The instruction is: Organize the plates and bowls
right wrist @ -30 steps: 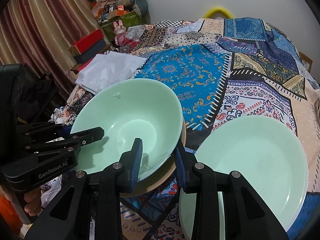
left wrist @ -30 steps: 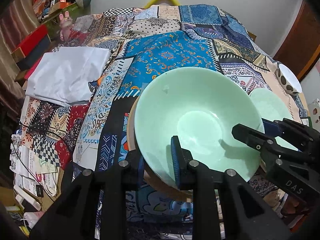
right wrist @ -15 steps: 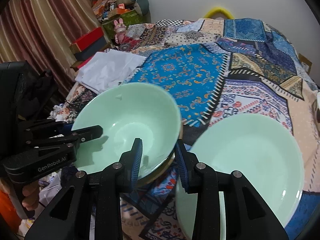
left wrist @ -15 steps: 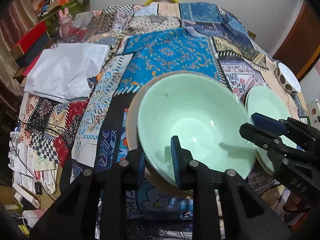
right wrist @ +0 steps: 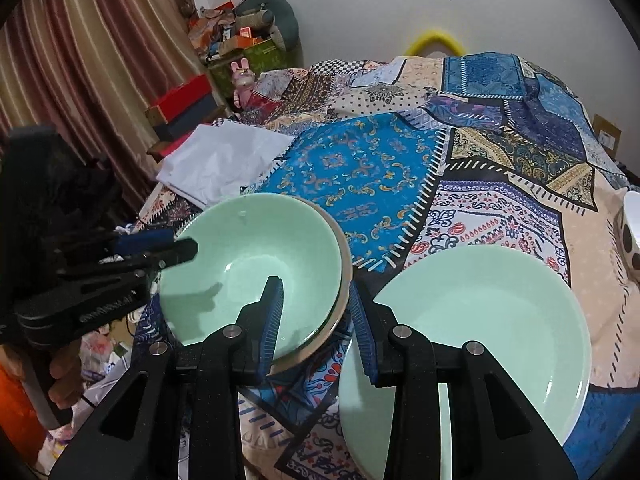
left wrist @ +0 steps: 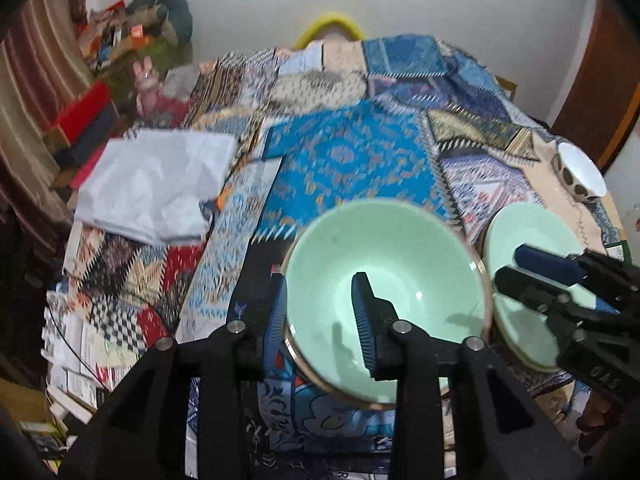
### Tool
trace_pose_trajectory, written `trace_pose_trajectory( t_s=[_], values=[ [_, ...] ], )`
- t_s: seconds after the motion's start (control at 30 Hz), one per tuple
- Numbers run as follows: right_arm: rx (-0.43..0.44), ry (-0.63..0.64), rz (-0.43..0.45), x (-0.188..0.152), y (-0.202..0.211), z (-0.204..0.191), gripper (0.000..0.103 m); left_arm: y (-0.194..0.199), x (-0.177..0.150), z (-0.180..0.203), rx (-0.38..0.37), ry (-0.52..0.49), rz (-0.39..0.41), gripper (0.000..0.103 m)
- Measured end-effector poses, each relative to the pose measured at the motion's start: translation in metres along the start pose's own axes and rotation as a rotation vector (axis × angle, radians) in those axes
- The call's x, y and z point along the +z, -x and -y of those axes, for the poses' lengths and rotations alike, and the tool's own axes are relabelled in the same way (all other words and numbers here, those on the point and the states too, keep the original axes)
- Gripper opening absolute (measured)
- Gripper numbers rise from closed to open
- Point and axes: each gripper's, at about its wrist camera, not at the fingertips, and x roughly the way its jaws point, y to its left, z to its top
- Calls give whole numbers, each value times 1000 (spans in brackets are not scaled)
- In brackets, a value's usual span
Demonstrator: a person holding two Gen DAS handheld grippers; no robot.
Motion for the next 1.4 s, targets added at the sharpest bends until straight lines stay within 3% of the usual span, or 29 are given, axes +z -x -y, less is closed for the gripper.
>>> trace_pose_trajectory(
  t_s=[0.1,0.3,0.63,1.17,1.3,1.4],
  values=[
    [1,-7,16,1,6,3,32,10,8,9,3,-15,36,38],
    [-11,-20,58,2,26,14,32,27,22,37,-64,-27,82,42],
    [-93,-101,174,0,89,67,32,42,46,109,-162,-78,145,56],
    [-277,-220,277,-23,168,164,40,37,72,228,-270,-186,148,60],
    [-315,-250,278,-31,177,186,45,30,78,254,-289,-208,139,69],
    [-343,-266,274,-37,182,202,46,22,82,275,-299,-230,130,69]
  ],
)
